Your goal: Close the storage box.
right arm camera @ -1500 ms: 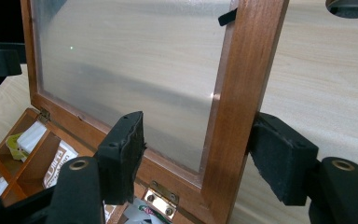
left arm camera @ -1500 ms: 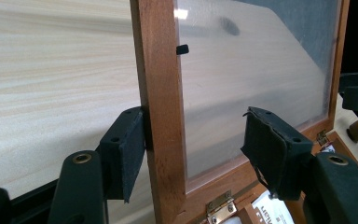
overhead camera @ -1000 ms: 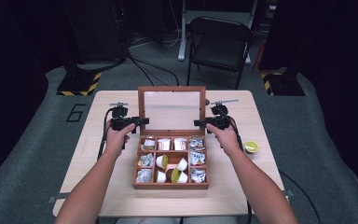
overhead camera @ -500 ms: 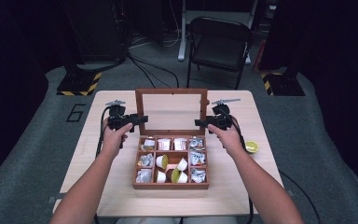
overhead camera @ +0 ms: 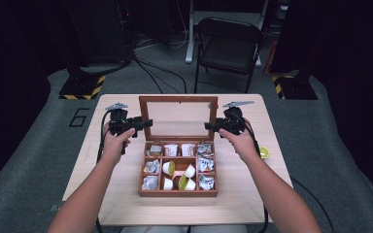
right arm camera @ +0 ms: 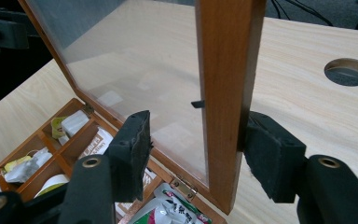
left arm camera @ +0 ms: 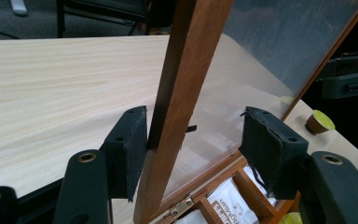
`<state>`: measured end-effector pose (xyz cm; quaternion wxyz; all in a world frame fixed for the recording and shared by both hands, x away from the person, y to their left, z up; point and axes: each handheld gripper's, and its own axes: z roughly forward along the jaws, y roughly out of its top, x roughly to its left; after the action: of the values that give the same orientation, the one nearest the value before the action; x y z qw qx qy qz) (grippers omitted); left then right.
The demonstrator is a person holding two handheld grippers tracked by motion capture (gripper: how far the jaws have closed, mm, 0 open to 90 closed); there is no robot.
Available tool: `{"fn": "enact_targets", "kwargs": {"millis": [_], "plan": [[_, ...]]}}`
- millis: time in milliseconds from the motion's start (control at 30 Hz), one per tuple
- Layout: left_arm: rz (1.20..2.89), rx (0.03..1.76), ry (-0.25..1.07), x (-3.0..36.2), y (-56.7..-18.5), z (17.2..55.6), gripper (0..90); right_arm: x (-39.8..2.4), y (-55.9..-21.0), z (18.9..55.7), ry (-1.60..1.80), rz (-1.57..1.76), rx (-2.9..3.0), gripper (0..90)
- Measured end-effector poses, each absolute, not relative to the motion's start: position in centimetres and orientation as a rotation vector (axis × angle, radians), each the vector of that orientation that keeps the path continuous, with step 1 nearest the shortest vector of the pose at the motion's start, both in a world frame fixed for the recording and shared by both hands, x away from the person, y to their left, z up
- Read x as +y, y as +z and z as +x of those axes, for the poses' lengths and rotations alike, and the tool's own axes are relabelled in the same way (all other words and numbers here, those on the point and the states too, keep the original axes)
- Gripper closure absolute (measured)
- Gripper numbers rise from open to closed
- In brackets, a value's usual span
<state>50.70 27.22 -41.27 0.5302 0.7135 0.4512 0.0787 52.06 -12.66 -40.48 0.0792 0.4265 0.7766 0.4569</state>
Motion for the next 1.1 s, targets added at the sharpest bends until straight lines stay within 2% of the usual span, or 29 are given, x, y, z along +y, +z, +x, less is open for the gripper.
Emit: {"fn": "enact_targets", "kwargs": {"millis": [367,667,1100], "plan": [[1.694,1.003,0.217,27.3,-39.7,49.2,41.7,-12.9,-39.1,50.7,1.442,1.230,2.306,43.1],[1.703,0.929,0.239,27.0,-38.0,46.3,39.1,-13.4,-37.9,48.6,1.513,1.177,2.292,42.9],[1.741,0.902,0.294,27.3,-39.0,41.7,35.8,-14.1,-38.5,43.6,1.497,1.090,2.301,41.0]]}}
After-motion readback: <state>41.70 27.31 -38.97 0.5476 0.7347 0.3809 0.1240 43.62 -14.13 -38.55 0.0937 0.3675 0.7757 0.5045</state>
